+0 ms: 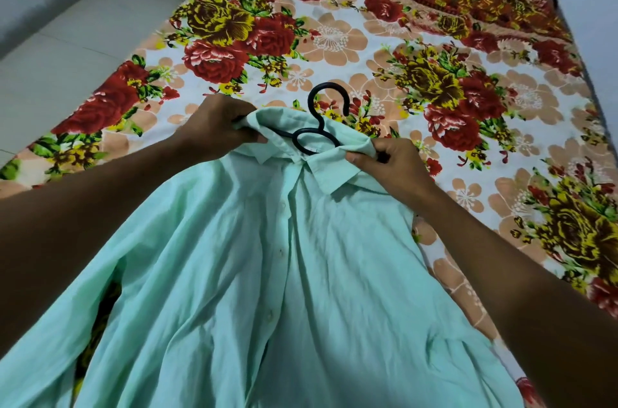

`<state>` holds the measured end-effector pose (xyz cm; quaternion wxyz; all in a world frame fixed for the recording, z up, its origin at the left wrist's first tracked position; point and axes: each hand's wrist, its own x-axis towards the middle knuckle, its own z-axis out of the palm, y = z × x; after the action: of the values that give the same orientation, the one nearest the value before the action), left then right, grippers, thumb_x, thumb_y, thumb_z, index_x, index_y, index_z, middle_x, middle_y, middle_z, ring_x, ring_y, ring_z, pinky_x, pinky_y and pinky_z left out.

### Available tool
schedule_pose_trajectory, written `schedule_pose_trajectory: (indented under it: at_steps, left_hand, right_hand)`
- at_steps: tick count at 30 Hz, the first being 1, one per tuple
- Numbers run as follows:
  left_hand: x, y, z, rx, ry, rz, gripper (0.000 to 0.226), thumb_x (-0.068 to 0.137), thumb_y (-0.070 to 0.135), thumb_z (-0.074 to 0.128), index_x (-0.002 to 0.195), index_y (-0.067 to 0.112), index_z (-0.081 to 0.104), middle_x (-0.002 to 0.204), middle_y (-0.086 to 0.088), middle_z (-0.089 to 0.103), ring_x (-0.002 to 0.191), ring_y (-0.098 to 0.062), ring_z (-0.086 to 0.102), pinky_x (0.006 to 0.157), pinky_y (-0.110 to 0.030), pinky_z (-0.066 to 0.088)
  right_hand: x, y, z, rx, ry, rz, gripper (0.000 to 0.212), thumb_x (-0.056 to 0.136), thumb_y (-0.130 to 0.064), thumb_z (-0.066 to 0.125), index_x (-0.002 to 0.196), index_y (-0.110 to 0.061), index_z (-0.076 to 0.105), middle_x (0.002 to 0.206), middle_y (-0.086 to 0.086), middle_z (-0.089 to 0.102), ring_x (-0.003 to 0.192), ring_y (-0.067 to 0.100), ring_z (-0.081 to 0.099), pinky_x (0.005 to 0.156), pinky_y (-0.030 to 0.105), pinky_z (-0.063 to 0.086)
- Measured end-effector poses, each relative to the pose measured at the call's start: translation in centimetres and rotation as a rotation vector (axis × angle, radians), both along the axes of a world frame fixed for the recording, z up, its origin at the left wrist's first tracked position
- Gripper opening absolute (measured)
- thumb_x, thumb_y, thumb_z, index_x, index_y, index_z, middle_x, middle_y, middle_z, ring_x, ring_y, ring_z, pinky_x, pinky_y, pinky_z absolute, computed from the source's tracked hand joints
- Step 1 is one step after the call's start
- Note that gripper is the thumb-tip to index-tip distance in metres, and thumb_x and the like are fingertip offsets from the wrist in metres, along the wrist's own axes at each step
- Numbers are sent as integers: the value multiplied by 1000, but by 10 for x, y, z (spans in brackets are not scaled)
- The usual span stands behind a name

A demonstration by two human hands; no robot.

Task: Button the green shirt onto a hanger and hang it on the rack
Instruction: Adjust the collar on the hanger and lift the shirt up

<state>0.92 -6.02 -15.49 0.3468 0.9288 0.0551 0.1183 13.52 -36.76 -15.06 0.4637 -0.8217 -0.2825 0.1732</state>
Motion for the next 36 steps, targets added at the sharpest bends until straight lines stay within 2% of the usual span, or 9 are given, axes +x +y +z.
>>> schedule_pose_trajectory:
  at_steps: [3,6,9,12,16,19,28,32,36]
  left_hand:
    - [-10,-5,15,-46,43,-44,27,74,25,91,78,4,74,62,-17,62,59,-9,42,51,-34,40]
    - [-18,-15,68,-102,94,-112,24,72,24,92,66,13,71,50,6,49,49,-3,38,46,-25,31]
    - [-29,-17,131,-124,131,-174,23,70,31,93,77,16,78,60,4,66,55,-1,49,49,-29,42]
    - [-45,-18,212,-131,149,-219,19,71,26,93,81,17,78,62,13,68,56,7,52,51,-21,43]
    - [-61,-27,334,-84,112,-224,25,72,34,91,81,14,77,67,-11,67,58,-3,47,52,-26,37]
    - [-86,-47,416,-44,58,-229,21,73,31,91,78,17,76,62,5,60,57,1,47,52,-24,39]
    - [-203,-107,596,84,-76,-139,19,72,23,92,74,26,74,66,8,71,59,5,54,59,-23,48]
    - [-257,-152,656,167,-69,-147,19,70,25,93,77,22,76,72,1,75,60,-1,58,60,-24,51]
    - [-301,-188,708,190,-153,-116,21,71,27,93,70,27,71,65,5,68,55,2,52,56,-18,47]
  right_hand:
    - [-9,-16,16,-8,52,29,17,86,-21,82,102,-17,81,94,8,80,85,15,73,74,37,59]
    - [-16,-31,65,-36,44,31,16,85,-17,82,101,-17,81,95,5,81,90,19,76,78,43,61]
    - [-27,-39,122,-56,-9,41,19,82,-26,82,99,-17,82,91,6,80,88,25,77,74,48,61]
    - [-46,-44,199,-59,-26,22,22,79,-28,82,100,-23,82,90,-4,81,85,14,77,69,37,61]
    - [-70,-56,321,-35,-84,-11,17,82,-20,84,97,-28,81,85,-11,80,77,2,74,66,23,55]
    - [-95,-71,407,-7,-129,-25,17,82,-17,84,94,-29,80,80,-20,78,71,-6,69,64,16,53]
    - [-186,-132,592,12,-330,-2,25,79,-25,88,102,-18,82,95,-3,81,93,21,77,87,49,61]
    - [-242,-179,642,27,-412,-25,23,77,-30,88,94,-15,82,92,4,81,94,26,76,84,53,60]
    - [-294,-217,693,81,-439,-19,19,81,-17,86,99,-20,82,95,-4,81,91,13,75,86,41,61]
